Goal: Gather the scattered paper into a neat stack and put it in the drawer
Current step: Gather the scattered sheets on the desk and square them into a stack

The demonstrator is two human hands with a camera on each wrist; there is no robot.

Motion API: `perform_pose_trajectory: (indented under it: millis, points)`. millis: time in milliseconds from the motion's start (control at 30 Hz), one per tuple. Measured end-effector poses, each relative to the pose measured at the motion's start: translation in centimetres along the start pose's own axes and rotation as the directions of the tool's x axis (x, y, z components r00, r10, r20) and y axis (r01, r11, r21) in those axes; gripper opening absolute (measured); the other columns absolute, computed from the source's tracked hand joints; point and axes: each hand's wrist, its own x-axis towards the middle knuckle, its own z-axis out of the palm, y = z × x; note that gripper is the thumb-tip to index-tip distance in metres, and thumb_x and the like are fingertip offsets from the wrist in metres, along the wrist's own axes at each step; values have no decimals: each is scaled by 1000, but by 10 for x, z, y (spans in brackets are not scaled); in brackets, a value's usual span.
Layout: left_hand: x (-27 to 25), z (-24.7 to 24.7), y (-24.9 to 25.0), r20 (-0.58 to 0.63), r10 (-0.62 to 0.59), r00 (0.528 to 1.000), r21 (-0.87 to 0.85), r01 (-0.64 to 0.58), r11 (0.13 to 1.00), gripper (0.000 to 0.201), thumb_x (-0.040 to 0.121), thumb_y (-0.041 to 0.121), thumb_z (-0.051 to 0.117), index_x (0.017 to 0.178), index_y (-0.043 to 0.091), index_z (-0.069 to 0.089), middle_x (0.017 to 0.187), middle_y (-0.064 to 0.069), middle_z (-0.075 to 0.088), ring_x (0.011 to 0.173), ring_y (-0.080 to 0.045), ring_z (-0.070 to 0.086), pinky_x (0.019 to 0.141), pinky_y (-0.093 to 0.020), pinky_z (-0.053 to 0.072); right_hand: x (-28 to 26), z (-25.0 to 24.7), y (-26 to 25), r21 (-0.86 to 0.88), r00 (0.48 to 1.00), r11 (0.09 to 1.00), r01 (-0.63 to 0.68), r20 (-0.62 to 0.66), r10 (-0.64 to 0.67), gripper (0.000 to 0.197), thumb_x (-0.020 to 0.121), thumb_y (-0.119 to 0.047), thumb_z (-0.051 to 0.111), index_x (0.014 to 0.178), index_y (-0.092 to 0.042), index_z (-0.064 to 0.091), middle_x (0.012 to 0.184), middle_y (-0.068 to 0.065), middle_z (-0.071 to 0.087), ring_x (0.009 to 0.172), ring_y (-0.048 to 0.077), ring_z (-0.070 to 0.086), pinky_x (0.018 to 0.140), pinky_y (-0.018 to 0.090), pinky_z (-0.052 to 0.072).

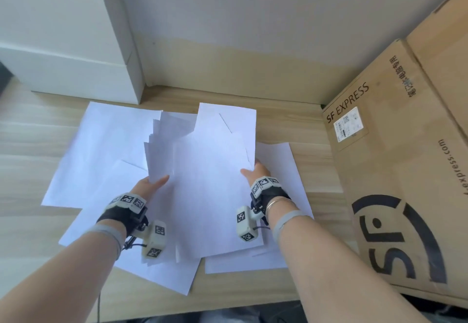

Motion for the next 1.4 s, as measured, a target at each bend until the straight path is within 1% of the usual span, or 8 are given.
perform_pose_trajectory:
  millis: [133, 300, 467, 633, 800, 1067, 1233, 1400]
  points:
    - [-1, 5, -4, 9, -8, 1000, 51, 8, 999, 53, 88, 26, 60, 130, -4, 49, 132, -20, 54, 123, -36, 51, 103, -37, 36, 1, 24, -9, 44, 996, 998, -55, -68, 58, 54, 93, -23, 51, 142, -10, 31, 133, 13, 54, 123, 29, 52, 96, 30, 41]
    - [2, 12, -5, 7, -44, 999, 44, 44, 998, 45, 82, 11, 67, 121, -9, 55, 123, -26, 60, 98, -28, 59, 85, -33, 45, -1, 48, -16, -74, 999, 997, -21, 38, 24, 51, 94, -33, 45, 138, -8, 40, 139, 17, 43, 128, 31, 45, 105, 37, 37]
    - [0, 8, -2, 45, -48, 998, 25, 47, 999, 41, 80, 4, 68, 116, -12, 57, 120, -29, 61, 97, -33, 61, 93, -40, 47, 5, 42, -4, -11, 995, 998, 59, 82, -58, 32, 91, -28, 50, 118, -11, 56, 95, 12, 51, 86, 25, 53, 78, 30, 45]
    - [-9, 4, 7, -10, 54, 999, -6, -54, 999, 39, 78, 15, 71, 110, -5, 62, 106, -27, 66, 96, -39, 64, 94, -50, 49, 5, 28, 2, 182, 999, 983, -9, 47, 0, 77, 88, -32, 62, 149, -13, 19, 135, 9, 48, 127, 26, 49, 107, 34, 36]
    - [-29, -2, 45, -47, 257, 965, -63, -260, 963, 24, 79, 10, 70, 101, 3, 64, 99, -19, 64, 88, -29, 60, 85, -38, 49, -5, 0, -21, 290, 987, 944, 159, -22, -160, 35, 85, -18, 68, 110, 5, 62, 109, 18, 67, 103, 29, 64, 91, 33, 48]
    - [-66, -33, 104, -122, 516, 848, -40, -524, 851, 44, 79, 9, 69, 120, -2, 57, 116, -18, 63, 105, -29, 60, 93, -36, 46, -28, -49, -78, 336, 930, 870, 361, -199, -309, 41, 81, -14, 71, 61, -10, 36, 64, 5, 30, 60, 15, 29, 59, 27, 28]
    - [-88, -43, 121, -138, 615, 776, -43, -625, 779, 43, 80, 7, 68, 121, 9, 53, 108, -2, 56, 99, -15, 52, 81, -19, 37, -53, -59, -99, 453, 911, 791, 412, -192, -365, 18, 75, -14, 77, 83, -15, 61, 84, 0, 63, 74, 11, 59, 79, 25, 46]
    - [-89, -53, 120, -176, 624, 761, -103, -645, 757, 56, 73, 10, 75, 124, 9, 53, 109, -3, 60, 101, -18, 57, 92, -27, 42, -62, -50, -108, 548, 882, 697, 463, -205, -424, 22, 73, 3, 76, 92, -2, 67, 92, 5, 65, 47, -15, 59, 53, 3, 49]
